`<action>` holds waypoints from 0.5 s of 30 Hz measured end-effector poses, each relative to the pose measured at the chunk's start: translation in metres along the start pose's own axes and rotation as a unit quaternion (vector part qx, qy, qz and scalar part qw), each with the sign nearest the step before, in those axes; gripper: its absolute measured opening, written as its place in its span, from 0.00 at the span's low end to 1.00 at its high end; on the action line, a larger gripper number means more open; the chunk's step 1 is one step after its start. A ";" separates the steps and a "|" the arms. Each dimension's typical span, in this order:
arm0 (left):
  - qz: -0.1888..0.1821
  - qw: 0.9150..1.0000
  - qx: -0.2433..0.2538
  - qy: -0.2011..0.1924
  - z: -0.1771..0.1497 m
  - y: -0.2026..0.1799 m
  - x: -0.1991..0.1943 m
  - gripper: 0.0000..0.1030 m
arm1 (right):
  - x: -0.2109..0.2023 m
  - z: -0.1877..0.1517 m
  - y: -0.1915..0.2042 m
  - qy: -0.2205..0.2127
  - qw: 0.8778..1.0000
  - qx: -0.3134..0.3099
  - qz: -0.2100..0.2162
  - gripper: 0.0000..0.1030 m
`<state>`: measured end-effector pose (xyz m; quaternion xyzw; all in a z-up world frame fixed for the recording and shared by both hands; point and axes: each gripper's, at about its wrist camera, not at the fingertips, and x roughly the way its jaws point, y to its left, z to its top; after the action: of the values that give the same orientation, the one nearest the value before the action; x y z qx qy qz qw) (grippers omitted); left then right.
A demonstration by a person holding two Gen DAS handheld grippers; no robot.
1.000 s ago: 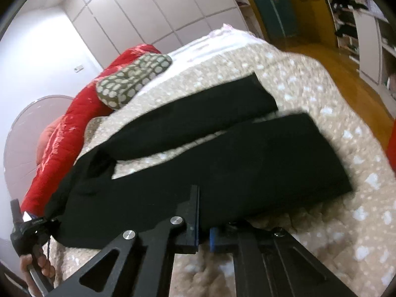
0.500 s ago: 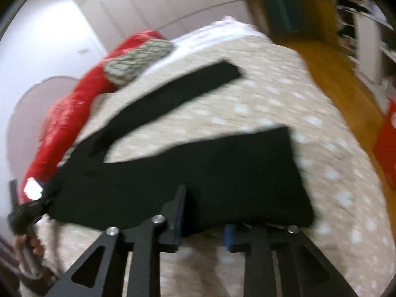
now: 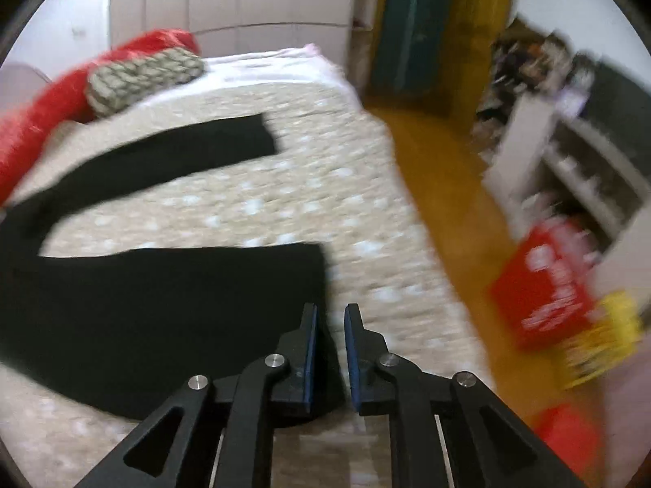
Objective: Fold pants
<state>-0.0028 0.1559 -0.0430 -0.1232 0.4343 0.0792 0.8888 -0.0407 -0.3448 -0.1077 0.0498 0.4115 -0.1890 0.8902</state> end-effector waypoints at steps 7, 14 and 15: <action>-0.015 1.000 0.009 -0.024 0.011 -0.017 -0.006 0.25 | -0.043 0.020 0.030 -0.045 0.973 -0.013 0.228 0.13; -0.009 0.999 0.024 0.022 0.009 -0.036 0.054 0.26 | -0.004 0.002 0.105 0.013 0.946 -0.081 0.315 0.15; -0.007 0.999 0.022 0.042 0.007 -0.034 0.066 0.26 | 0.007 -0.001 0.111 0.033 0.946 -0.096 0.309 0.15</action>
<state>0.0515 0.1276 -0.0862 -0.1095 0.4725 0.0581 0.8726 0.0045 -0.2438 -0.1213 0.0950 0.4212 0.1373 0.8915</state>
